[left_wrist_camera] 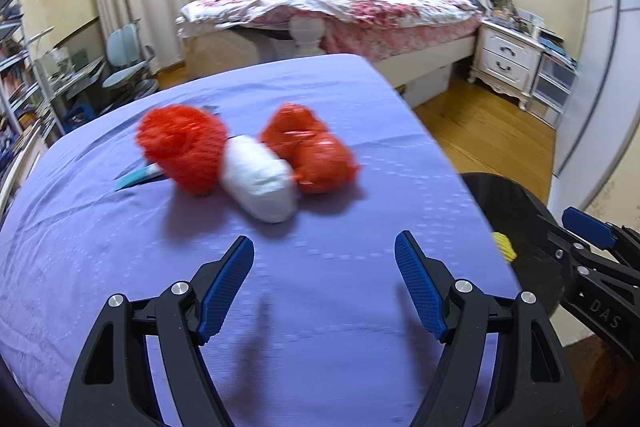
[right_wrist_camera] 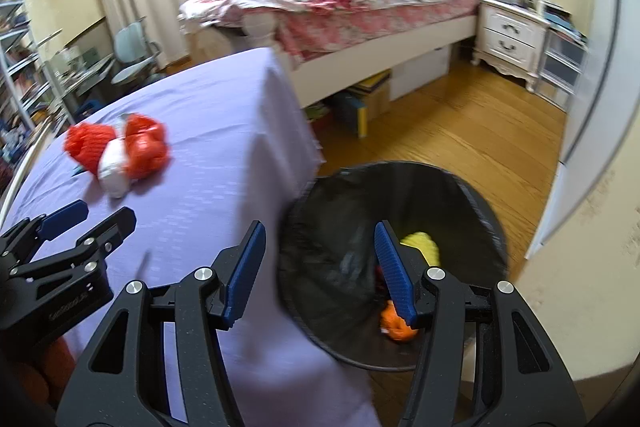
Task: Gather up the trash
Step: 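Move both grippers back over the remaining items on the bed, then grasp the orange plastic bag with the right gripper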
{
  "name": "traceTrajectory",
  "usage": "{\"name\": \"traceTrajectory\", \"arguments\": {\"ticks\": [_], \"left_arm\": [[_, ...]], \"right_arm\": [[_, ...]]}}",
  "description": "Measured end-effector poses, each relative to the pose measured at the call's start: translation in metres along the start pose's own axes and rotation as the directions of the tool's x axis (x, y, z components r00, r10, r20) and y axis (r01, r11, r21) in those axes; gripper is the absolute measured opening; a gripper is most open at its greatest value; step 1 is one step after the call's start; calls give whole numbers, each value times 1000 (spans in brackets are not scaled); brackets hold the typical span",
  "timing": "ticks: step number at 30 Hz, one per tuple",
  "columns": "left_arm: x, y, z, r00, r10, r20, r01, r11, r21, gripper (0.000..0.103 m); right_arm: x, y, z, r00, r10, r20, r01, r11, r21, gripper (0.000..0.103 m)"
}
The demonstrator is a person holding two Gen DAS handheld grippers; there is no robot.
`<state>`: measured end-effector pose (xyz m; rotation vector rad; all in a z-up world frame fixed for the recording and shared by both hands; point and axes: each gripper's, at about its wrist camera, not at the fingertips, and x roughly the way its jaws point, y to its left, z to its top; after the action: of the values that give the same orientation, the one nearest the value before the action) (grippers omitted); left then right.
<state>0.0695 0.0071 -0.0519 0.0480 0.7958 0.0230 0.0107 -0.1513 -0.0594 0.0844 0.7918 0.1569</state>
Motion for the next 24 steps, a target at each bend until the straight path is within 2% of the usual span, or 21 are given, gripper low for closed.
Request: {"name": "traceTrajectory", "arguments": {"ticks": [7,11,24], "left_arm": [[0,53,-6,997,74,-25,-76,993,-95,73],[0,72,-9,995,96,-37,-99,987,-124,73],[1,97,-11,994,95,-50,-102,981,-163,73]], "right_arm": [[10,51,12,996,81,-25,-83,993,-82,55],[20,74,19,994,101,-39,-105,988,-117,55],[58,132,41,989,113,-98,-131,972,-193,55]]}}
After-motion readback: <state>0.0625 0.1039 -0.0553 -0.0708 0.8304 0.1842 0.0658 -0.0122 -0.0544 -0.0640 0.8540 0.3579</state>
